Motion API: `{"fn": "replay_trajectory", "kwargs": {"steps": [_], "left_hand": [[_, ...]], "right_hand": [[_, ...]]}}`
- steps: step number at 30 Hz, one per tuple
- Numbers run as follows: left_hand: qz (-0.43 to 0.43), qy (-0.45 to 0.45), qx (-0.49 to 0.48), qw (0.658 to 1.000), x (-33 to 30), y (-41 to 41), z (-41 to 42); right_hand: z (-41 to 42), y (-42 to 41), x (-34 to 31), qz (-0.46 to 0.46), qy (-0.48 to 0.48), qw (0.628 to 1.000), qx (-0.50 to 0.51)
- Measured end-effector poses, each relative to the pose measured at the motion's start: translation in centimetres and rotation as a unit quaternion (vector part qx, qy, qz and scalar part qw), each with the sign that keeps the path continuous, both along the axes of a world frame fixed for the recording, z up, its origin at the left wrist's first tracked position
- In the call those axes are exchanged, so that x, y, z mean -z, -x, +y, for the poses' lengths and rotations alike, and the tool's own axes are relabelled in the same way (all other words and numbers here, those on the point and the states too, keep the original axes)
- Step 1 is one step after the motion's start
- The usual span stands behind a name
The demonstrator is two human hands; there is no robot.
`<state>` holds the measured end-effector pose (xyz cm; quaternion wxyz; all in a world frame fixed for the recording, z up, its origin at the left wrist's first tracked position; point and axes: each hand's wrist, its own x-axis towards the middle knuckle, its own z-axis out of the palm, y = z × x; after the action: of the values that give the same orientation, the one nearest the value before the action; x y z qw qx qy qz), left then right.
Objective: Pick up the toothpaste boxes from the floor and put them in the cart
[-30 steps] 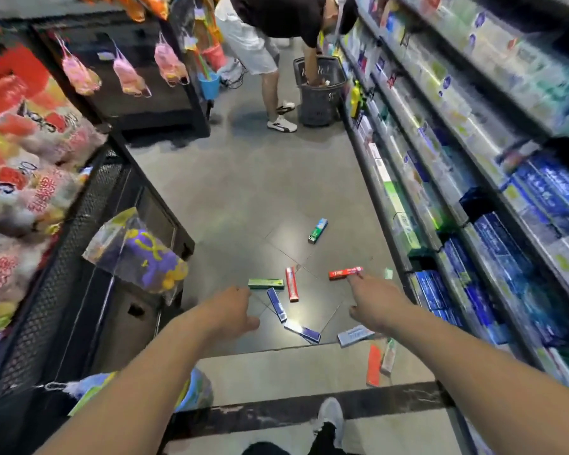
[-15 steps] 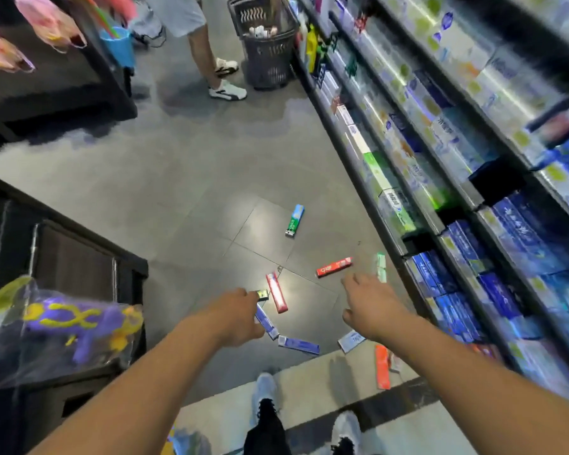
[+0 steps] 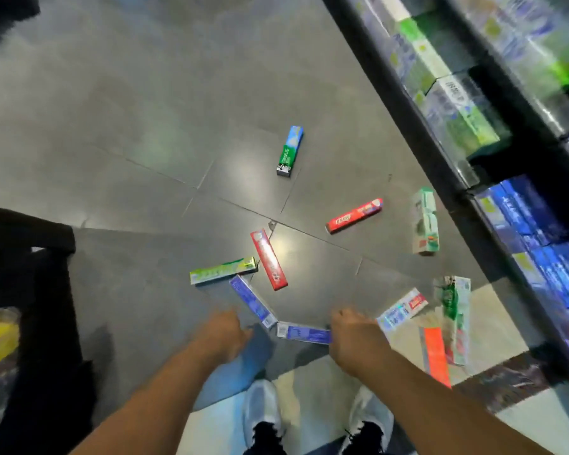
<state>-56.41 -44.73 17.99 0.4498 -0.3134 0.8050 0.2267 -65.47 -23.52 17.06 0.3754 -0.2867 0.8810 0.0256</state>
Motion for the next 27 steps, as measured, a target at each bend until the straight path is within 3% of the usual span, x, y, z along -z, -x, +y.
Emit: {"fn": "replay_trajectory", "kwargs": {"steps": [4, 8, 16, 20, 23, 27], "left_hand": [[-0.007, 0.028, -0.015, 0.999, 9.0, 1.0, -0.6], [-0.002, 0.030, -0.101, 0.994, 18.5, 1.2, -1.2], [0.046, 0.047, -0.339, 0.938, 30.0, 1.8, -1.2], [0.039, 0.066, -0.339, 0.938, 33.0, 1.8, -1.8], [0.033, 0.049, -0.313, 0.948, 33.0, 1.4, -2.4], [0.070, 0.057, -0.238, 0.967, 22.5, 2.7, -0.8]], "right_hand": [[0.0, -1.0, 11.0, -0.027, -0.034, 0.999, -0.030], [-0.3, -2.7, 20.0, -0.031, -0.050, 0.996, -0.061], [0.3, -3.5, 28.8, -0.014, -0.078, 0.992, -0.098], [0.5, -2.9, 29.0, -0.027, -0.083, 0.991, -0.101], [0.7, -2.1, 27.3, 0.020, -0.062, 0.998, -0.026], [0.7, -0.8, 20.6, 0.014, -0.076, 0.995, 0.057]]}}
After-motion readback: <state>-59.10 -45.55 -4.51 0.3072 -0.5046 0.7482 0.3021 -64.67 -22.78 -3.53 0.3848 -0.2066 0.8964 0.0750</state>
